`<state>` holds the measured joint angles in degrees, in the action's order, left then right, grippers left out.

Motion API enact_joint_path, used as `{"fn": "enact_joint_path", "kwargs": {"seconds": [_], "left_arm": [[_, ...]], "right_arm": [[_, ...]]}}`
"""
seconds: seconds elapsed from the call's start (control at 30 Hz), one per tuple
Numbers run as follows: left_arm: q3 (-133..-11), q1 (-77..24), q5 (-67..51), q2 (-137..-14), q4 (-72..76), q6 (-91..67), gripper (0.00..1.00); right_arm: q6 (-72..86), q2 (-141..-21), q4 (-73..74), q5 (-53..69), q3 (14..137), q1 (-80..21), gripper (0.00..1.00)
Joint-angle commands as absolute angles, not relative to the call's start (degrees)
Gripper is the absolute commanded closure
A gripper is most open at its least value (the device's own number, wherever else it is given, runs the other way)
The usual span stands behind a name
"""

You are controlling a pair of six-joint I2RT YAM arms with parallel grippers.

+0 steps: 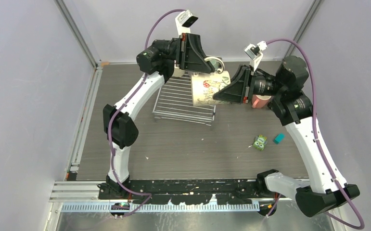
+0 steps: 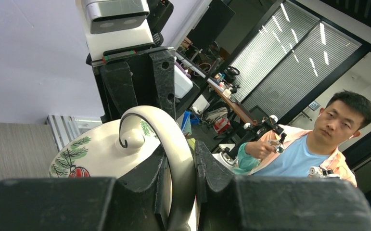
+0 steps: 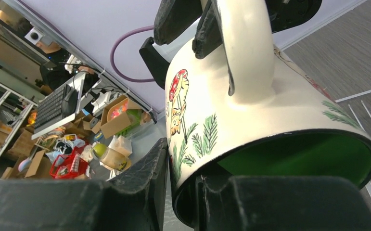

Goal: Unload the cups from the dish rack
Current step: Place the cup at the center of the board.

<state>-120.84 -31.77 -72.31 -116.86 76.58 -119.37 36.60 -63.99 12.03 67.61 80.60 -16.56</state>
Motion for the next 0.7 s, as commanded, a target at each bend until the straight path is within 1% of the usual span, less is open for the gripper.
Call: {"fn": "enact_joint_path", "kwargs": {"seconds": [0.0, 0.13, 0.2, 0.27, 0.4, 0.43, 0.5, 0.57, 0.67], "left_arm": [[-124.0, -31.1, -67.5, -116.8, 76.3, -121.3, 1.00], [-124.1, -31.3, -67.3, -116.8, 76.2, -120.6, 1.00], [-124.1, -31.4, -67.2, -116.8, 76.0, -120.1, 1.00], [-124.0, -31.3, -67.1, -116.9, 75.4, -119.7, 1.00], [-123.8, -31.4, -66.9, -117.4, 73.9, -119.5, 1.00], [-123.7, -31.4, -66.8, -117.5, 73.8, -119.6, 0.99], [-123.5, -31.4, -66.6, -117.7, 73.4, -119.7, 0.89], [-123.4, -31.4, -66.5, -117.8, 73.0, -119.8, 0.77], [-122.9, -31.4, -66.4, -118.0, 72.6, -119.7, 0.63]], "right_arm": [[38.7, -59.9, 6.6, 70.1, 80.0, -17.4, 0.76], [43.1, -59.8, 1.3, 68.2, 78.8, -18.0, 0.83], [44.0, -59.9, 0.2, 67.1, 78.5, -18.2, 0.89], [44.4, -60.1, 0.2, 66.0, 78.4, -18.3, 0.98], [44.6, -59.9, -1.7, 64.3, 78.3, -18.5, 0.99], [44.6, -59.7, -1.9, 64.1, 78.2, -18.6, 0.99], [44.5, -59.4, -2.3, 63.5, 78.1, -18.6, 0.99], [44.6, -59.4, -2.9, 63.0, 78.0, -18.7, 0.99], [44.6, -59.5, -3.1, 61.6, 77.9, -18.8, 0.99]]}}
